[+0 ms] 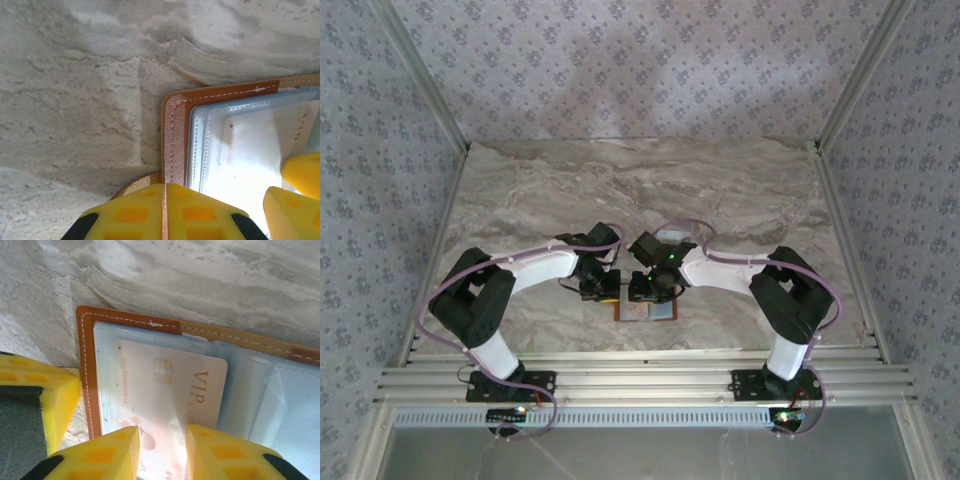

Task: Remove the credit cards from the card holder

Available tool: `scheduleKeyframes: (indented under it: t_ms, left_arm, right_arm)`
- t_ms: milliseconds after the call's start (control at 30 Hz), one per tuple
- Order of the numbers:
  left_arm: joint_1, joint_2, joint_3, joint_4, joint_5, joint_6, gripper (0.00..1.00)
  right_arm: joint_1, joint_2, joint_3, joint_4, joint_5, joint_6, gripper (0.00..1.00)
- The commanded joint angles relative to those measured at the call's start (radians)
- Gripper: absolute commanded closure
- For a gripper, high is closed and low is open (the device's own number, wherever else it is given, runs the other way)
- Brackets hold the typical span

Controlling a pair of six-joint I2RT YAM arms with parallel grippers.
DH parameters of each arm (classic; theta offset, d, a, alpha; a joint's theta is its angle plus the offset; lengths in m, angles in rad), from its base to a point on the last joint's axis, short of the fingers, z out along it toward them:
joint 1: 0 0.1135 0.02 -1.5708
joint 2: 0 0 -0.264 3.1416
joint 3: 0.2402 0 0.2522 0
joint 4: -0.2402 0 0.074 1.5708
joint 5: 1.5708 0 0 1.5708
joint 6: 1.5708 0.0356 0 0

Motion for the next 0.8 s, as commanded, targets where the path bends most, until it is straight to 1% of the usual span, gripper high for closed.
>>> scheduleKeyframes:
  t_ms: [0, 133, 333, 600, 767]
  left_arm:
    - [-0.008, -0.027, 0.012, -0.026, 0.001, 0.004, 0.89]
    - [-0.012, -0.035, -0.003, 0.042, 0.068, -0.032, 0.91]
    - [-0.023, -0.023, -0.019, 0.114, 0.120, -0.067, 0.92]
    - [-0.028, 0.017, -0.021, 0.125, 0.119, -0.065, 0.93]
    - [-0.029, 0.033, -0.018, 0.094, 0.084, -0.045, 0.93]
  right_arm:
    - [0.003, -0.017, 0.014, -0.043, 0.018, -0.019, 0.69]
    - [0.003, -0.009, -0.005, -0.003, -0.001, -0.005, 0.69]
    - [0.001, -0.028, -0.015, -0.013, 0.006, -0.008, 0.69]
    - [-0.014, -0.077, -0.026, -0.016, 0.019, -0.001, 0.69]
    - [-0.027, -0.106, -0.046, -0.005, 0.015, 0.004, 0.69]
